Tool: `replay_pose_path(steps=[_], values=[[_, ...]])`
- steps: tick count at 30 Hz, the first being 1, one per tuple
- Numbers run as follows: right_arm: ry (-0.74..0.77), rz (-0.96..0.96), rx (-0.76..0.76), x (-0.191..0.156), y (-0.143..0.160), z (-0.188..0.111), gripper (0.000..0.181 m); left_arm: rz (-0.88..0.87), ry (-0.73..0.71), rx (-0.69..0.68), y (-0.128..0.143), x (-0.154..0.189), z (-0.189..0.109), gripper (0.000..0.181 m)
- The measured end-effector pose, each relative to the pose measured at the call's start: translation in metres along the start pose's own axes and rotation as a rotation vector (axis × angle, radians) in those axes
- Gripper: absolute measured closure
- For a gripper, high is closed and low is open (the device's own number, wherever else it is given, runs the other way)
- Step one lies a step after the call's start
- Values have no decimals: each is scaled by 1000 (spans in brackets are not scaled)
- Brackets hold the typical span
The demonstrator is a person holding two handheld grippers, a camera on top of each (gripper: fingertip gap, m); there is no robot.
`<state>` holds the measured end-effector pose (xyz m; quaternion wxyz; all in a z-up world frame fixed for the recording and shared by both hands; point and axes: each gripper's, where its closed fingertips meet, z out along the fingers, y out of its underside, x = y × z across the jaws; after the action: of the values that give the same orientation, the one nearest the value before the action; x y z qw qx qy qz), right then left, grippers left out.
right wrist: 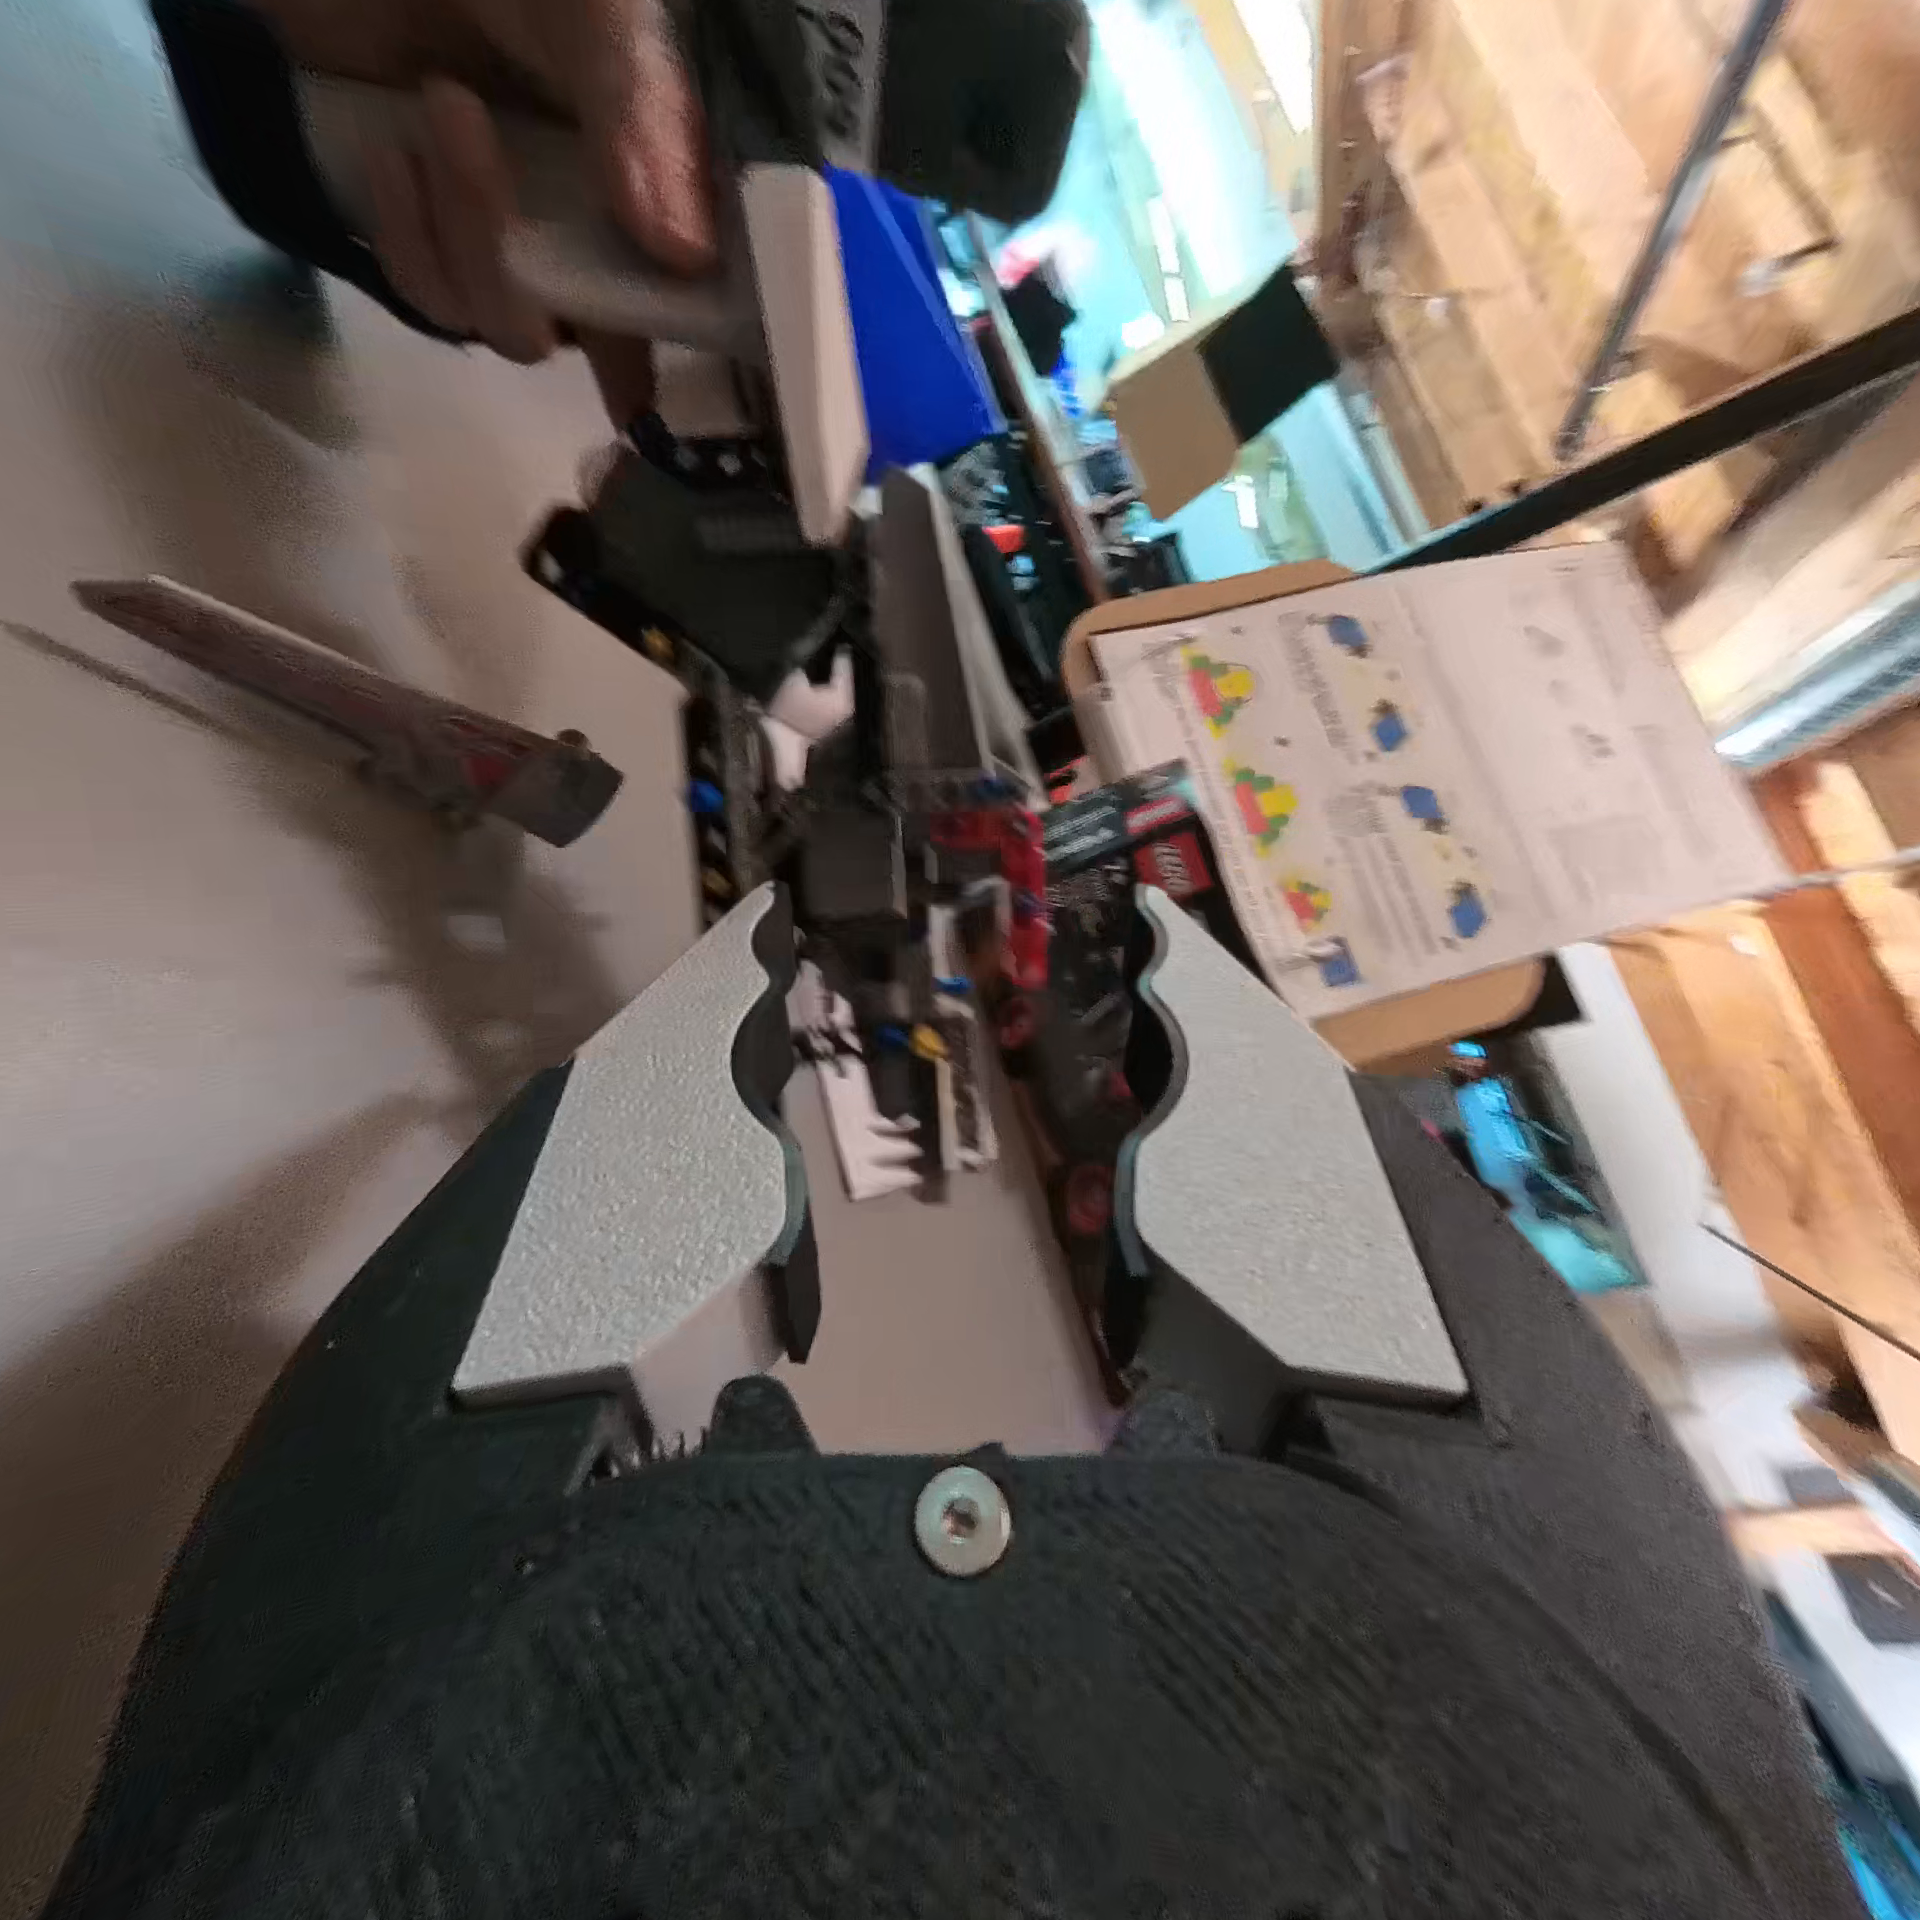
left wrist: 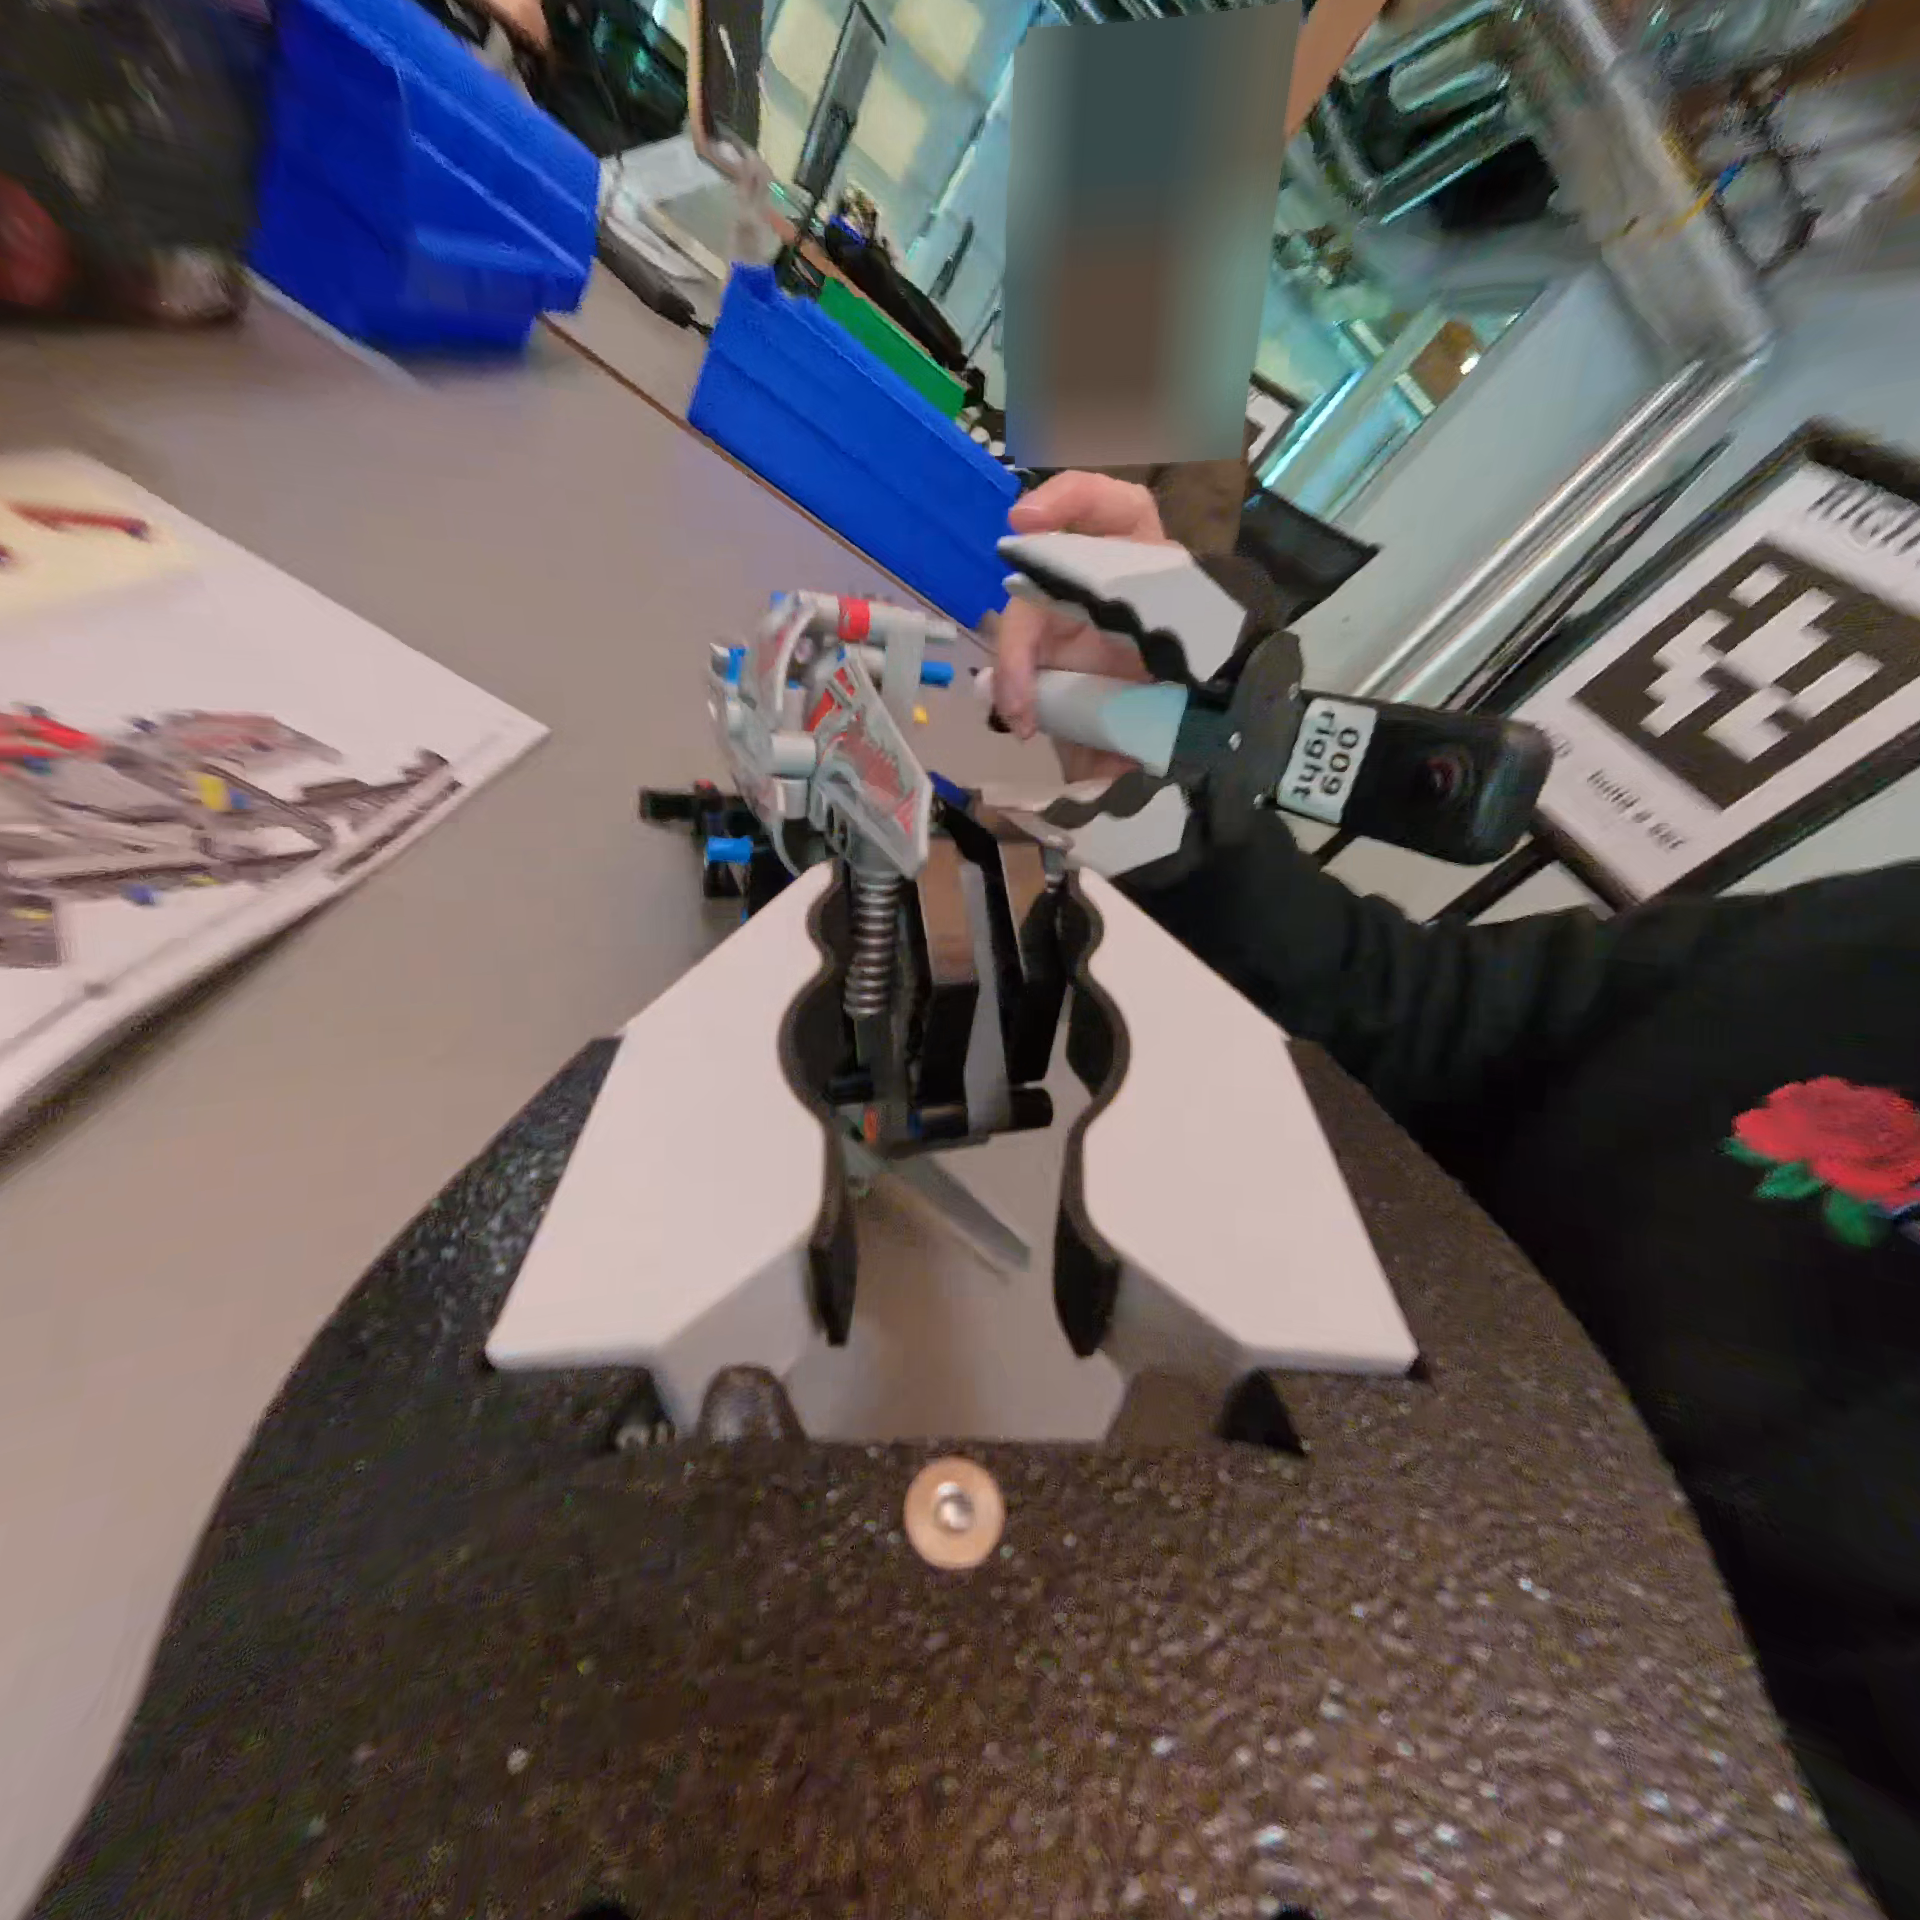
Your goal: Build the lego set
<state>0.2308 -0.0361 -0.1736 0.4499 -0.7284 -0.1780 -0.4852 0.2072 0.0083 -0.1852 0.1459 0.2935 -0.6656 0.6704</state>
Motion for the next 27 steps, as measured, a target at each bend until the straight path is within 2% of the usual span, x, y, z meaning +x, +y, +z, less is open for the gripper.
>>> replay_pose_path(steps=[1, 3, 6, 9, 13, 16, 19, 21, 23, 25, 27], values=[[-45, 10, 17, -6, -1, 4, 122, -60, 10, 1, 0, -3, 7, 144], [-69, 26, 38, -6, -1, 13, 141, -132, 35, 12, -5, -8, 13, 144], [-92, 61, 70, 1, 6, 29, 146, -264, 43, -16, -8, -22, 12, 143], [-285, 118, 82, -9, 20, 49, 152, -363, -34, -77, -3, -49, 6, 141], [-575, 171, 44, -22, 40, 67, 159, -334, -204, -162, 4, -84, -6, 140], [-667, 215, 57, -19, 41, 72, 156, -261, -270, -158, -4, -92, -16, 137], [-572, 208, 106, -3, 38, 81, 152, -137, -392, -183, -10, -96, -37, 135], [-415, 147, 165, 16, 32, 81, 152, -14, -506, -192, -17, -95, -55, 135], [-214, 79, 256, 42, 19, 72, 156, 117, -565, -187, -23, -78, -64, 136], [-127, 148, 326, 52, 7, 60, 158, 195, -545, -194, -17, -49, -56, 135], [-111, 227, 358, 48, 2, 50, 164, 229, -507, -236, 0, -19, -38, 134]])
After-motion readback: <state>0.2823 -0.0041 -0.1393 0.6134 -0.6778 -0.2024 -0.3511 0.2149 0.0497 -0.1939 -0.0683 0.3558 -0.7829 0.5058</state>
